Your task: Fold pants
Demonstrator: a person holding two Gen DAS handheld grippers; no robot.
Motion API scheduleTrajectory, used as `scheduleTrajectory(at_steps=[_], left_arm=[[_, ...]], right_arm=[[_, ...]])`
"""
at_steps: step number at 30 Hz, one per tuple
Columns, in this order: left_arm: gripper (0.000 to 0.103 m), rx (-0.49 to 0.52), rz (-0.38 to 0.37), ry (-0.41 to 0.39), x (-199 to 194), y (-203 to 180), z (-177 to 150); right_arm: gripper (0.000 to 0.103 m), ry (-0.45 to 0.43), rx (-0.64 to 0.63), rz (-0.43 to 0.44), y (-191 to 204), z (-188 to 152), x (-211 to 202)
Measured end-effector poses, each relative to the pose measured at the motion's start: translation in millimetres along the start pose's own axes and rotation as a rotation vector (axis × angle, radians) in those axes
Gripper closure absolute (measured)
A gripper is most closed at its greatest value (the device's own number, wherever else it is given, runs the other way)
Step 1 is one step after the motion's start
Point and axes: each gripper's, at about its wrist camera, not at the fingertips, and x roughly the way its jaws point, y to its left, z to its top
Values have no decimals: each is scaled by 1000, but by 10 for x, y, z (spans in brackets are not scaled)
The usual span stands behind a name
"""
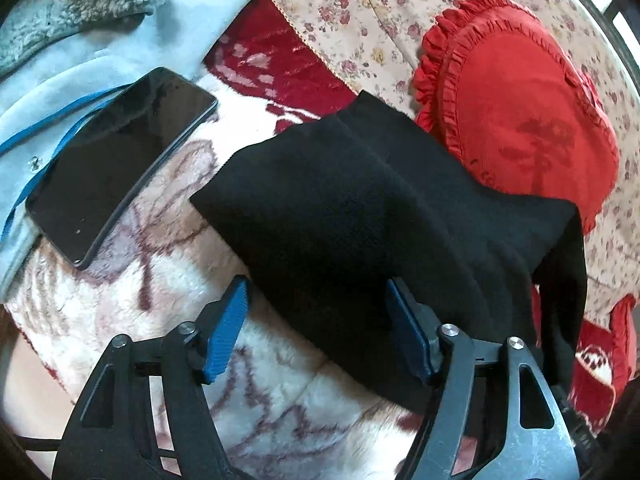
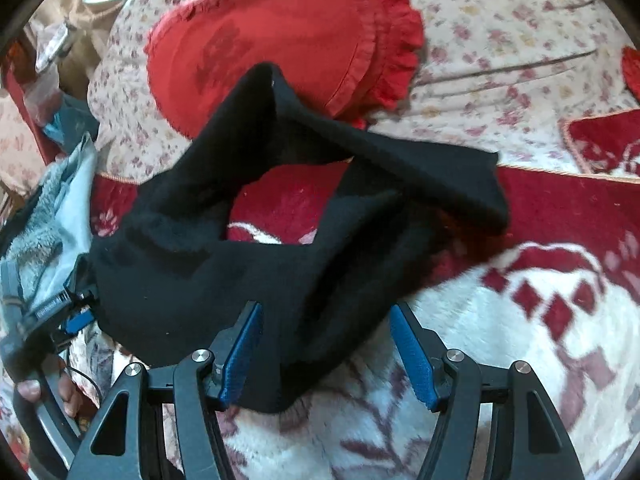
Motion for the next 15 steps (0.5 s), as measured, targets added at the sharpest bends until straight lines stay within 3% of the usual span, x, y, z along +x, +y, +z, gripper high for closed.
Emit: scheduleTrajectory(at_steps=[4, 6, 9, 12, 15], left_arm=[[33, -2, 7, -10, 54, -80, 33], [64, 17, -30, -3, 49, -109, 36], [92, 62, -13, -5, -17, -202, 18], [94, 99, -9, -20, -162, -233, -22], [94, 83, -53, -32, -392, -113, -38]], right_arm=[[62, 1, 38, 14, -128, 39, 148], [68, -9, 49, 48, -186, 42, 129], [79, -10, 53, 71, -258, 20, 88], [86, -13, 76, 113, -319, -7, -17], [88, -25, 65, 159, -333, -53, -230]])
